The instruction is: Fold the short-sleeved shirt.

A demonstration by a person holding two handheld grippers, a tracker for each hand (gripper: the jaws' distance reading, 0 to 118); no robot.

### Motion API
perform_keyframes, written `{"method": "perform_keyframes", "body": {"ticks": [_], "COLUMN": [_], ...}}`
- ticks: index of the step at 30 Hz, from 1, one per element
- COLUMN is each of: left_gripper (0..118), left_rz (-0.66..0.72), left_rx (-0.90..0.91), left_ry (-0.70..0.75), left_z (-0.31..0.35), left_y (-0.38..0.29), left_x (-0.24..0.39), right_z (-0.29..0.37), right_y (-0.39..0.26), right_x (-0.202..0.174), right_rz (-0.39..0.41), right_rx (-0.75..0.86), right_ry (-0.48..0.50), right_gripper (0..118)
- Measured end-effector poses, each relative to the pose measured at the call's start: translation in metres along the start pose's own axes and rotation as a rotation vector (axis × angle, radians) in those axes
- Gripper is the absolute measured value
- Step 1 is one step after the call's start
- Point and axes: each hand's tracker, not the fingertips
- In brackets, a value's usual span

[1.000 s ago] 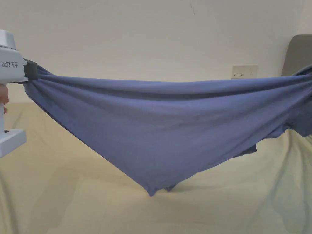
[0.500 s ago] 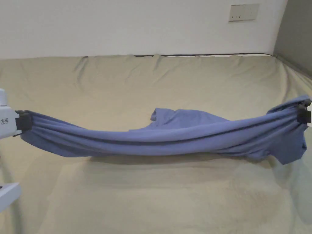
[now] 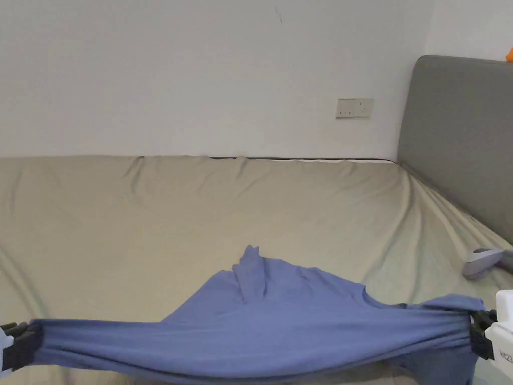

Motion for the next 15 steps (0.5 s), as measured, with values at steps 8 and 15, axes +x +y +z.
{"method": "perform_keyframes", "body": {"ticks": [8, 15], "left_gripper": [0, 0], "left_rz": [0.0, 0.039], "left_rx": [-0.081, -0.175], "left_ry": [-0.017, 0.012], "left_z": [0.06, 0.045], "left_y": [-0.081, -0.113], "left_x": [0.0, -0.001], "right_z": [0.071, 0.066], "right_y": [-0.087, -0.115], "right_x": [0.0, -0.007], "right_rz": [0.044, 0.051], "right_rx": [-0.1, -0.147], "right_ry": [0.044, 0.037], "right_gripper": [4, 4]}}
